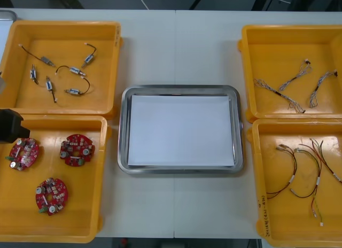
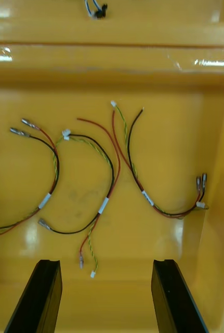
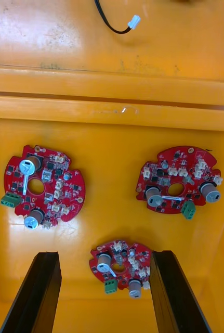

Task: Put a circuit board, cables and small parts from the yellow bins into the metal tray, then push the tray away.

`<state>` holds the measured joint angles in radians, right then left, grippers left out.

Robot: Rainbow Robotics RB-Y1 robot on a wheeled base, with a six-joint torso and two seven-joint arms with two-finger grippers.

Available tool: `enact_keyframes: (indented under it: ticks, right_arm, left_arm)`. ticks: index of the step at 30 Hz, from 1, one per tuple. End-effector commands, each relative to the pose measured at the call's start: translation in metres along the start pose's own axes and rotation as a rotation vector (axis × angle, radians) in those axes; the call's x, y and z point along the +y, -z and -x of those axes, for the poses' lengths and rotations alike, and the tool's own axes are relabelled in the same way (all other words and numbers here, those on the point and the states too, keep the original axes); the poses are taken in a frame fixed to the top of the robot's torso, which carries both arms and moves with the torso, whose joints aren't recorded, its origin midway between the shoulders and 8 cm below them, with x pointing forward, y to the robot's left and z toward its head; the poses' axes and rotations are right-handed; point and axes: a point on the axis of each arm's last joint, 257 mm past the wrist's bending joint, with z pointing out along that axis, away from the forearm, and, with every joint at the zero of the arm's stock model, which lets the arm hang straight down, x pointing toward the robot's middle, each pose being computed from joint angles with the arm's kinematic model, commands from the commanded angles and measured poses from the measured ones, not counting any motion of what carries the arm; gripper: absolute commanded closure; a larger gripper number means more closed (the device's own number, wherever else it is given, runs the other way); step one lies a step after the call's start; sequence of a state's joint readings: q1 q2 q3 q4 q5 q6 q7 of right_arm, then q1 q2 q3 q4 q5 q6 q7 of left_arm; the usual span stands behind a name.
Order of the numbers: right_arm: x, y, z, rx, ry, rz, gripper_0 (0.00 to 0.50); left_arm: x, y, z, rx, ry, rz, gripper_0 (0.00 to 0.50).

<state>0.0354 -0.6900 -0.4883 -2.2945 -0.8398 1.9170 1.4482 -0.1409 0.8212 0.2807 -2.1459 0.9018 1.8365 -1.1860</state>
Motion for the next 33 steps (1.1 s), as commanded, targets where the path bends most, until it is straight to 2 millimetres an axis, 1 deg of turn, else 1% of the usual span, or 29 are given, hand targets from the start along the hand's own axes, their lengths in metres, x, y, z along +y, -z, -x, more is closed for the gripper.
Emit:
enact_keyframes:
  ticks: [1, 7, 10, 13, 17, 19, 24, 29, 33]
  right_arm:
    - [-0.021, 0.016, -0.006, -0.006, 0.075, -0.054, 0.000]
    - [-0.036, 0.022, -0.013, -0.002, 0.149, -0.076, 0.000]
    - [-0.039, 0.019, -0.019, 0.018, 0.172, -0.069, 0.000]
    - [-0.041, 0.011, -0.030, 0.062, 0.198, -0.056, 0.000]
    - [-0.048, 0.002, -0.024, 0.038, 0.220, -0.058, 0.000]
    - [-0.048, -0.001, -0.024, 0.035, 0.217, -0.032, 0.000]
    - [-0.046, -0.008, -0.024, 0.030, 0.203, 0.025, 0.000]
    - [-0.048, -0.015, -0.019, 0.001, 0.205, 0.022, 0.000]
    - [-0.047, -0.026, -0.017, -0.008, 0.202, 0.033, 0.000]
  left_arm:
    - [0.021, -0.002, -0.006, 0.003, -0.139, 0.029, 0.000]
    - [0.034, -0.014, -0.005, 0.000, -0.197, 0.009, 0.000]
    - [0.037, -0.018, -0.005, -0.006, -0.218, -0.022, 0.000]
    - [0.040, -0.022, -0.003, -0.014, -0.237, -0.047, 0.000]
    - [0.047, -0.023, -0.004, -0.005, -0.271, -0.066, 0.000]
    - [0.055, -0.025, -0.006, 0.007, -0.287, -0.061, 0.000]
    - [0.066, -0.027, -0.012, 0.034, -0.292, -0.065, 0.000]
    - [0.070, -0.029, -0.019, 0.055, -0.281, -0.075, 0.000]
    - [0.074, -0.036, -0.023, 0.073, -0.267, -0.089, 0.000]
